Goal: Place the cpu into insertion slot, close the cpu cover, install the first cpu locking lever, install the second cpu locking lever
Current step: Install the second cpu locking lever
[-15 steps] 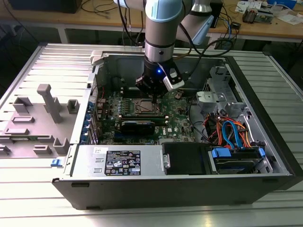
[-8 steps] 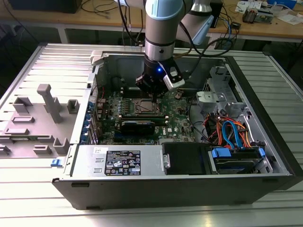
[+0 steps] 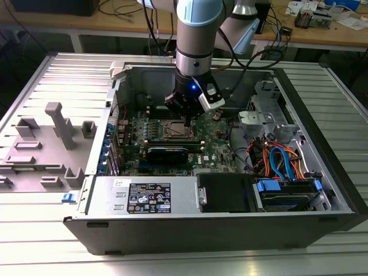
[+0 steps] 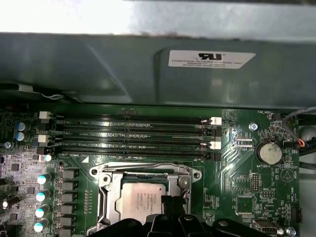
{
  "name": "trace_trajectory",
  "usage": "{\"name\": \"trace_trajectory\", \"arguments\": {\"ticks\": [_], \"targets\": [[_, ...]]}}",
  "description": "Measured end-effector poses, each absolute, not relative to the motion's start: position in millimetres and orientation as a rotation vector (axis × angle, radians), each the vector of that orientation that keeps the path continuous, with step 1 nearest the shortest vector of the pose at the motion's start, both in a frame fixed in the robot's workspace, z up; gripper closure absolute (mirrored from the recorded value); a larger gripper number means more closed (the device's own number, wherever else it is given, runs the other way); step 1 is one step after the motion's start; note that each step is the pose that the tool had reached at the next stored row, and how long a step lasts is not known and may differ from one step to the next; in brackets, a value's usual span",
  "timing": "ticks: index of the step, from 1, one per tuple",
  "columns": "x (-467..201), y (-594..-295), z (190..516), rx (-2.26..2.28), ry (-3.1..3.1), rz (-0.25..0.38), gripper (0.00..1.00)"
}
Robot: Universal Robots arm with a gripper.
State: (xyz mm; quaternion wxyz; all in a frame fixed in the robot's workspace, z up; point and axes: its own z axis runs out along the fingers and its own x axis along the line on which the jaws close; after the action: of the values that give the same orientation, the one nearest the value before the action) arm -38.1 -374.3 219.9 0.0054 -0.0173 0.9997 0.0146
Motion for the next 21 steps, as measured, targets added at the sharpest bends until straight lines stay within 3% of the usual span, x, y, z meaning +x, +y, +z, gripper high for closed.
{"name": "trace_trajectory", "arguments": {"ticks": [21], "targets": [[-38.1, -375.5, 227.6, -0.054, 3.13, 0.044, 0.89]]}}
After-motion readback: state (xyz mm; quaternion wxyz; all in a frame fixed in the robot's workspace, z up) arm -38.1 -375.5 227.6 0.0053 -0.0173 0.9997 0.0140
